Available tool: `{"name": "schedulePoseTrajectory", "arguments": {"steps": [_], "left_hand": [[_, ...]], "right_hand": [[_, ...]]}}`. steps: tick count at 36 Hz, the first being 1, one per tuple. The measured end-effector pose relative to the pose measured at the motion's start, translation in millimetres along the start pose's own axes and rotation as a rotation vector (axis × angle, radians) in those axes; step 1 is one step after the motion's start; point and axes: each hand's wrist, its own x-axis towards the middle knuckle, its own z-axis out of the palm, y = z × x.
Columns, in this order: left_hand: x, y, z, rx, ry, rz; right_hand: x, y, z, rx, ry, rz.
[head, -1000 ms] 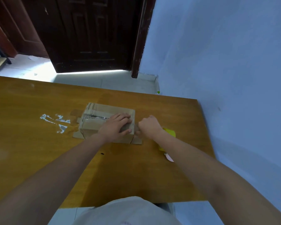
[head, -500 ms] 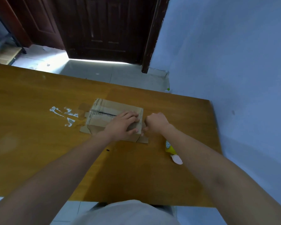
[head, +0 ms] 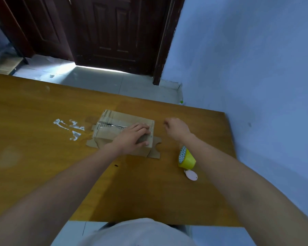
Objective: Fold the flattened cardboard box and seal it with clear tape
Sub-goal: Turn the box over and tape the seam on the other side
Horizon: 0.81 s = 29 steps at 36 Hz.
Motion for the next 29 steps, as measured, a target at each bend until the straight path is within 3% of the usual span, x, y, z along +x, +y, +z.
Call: {"name": "schedulePoseTrajectory", "arguments": {"steps": [4,8,12,17,23,29], "left_hand": [[0.2,2.5,-2.8,0.006,-0.027,-0.017],[-5.8,5.3,-2.9,0.041,-0.047,-0.029],[-19.5,3.9,0.2,0.061,0.055,-0.063],[-38.3,1.9,-4.4,0.116,0.193,-0.315],[-47.8,4.3,-13.0,-0.005,0.361,-0.717],[-41.1,8.0,-19.4,-0.245,0.332,-0.905]], "right_hand": [[8.5,-18.4,-10.7,0.243,-0.039,0.009],[14.5,-42.8,-6.8,0.251,-0.196,-0.023],[12.4,-55.6,2.8,0.264,-0.242,-0.012],[3.7,-58.3,5.2,0.31,-0.208,-0.007],[-12.4,-56.5,11.3,0.381,-0.193,0.067],[-35.8,-58.1,17.7,0.493,-0.221,0.117]]}}
